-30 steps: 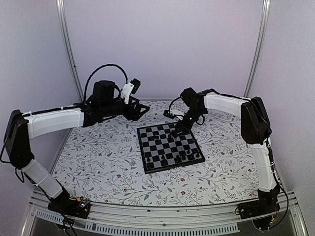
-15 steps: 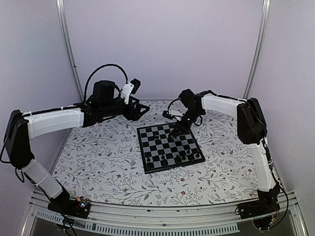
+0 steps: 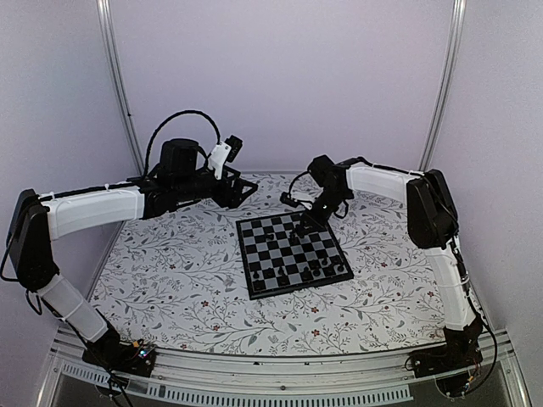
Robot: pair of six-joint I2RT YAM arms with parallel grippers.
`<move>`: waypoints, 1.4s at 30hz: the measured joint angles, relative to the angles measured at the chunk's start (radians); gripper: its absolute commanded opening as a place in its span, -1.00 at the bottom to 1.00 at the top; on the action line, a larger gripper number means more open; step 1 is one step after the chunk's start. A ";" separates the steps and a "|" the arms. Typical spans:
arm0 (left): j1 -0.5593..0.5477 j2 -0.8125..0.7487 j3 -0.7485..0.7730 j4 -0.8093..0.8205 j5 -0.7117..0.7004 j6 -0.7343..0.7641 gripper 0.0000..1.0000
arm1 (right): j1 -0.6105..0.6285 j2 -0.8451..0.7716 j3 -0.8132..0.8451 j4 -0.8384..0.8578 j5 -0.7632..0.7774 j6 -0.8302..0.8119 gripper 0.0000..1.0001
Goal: Set up the chess pieces on the board
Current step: Pick up the chess piece from the chessboard, then place the chess piece on the chessboard.
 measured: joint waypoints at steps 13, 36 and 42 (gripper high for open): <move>0.000 0.000 0.001 -0.003 0.000 0.003 0.51 | 0.025 -0.198 -0.203 -0.003 -0.033 -0.029 -0.93; 0.000 0.000 0.001 -0.017 -0.004 0.007 0.51 | 0.107 -0.219 -0.295 -0.052 -0.088 -0.113 -0.88; 0.000 0.000 0.001 -0.017 -0.004 0.007 0.51 | 0.109 -0.209 -0.296 -0.059 -0.088 -0.116 -0.82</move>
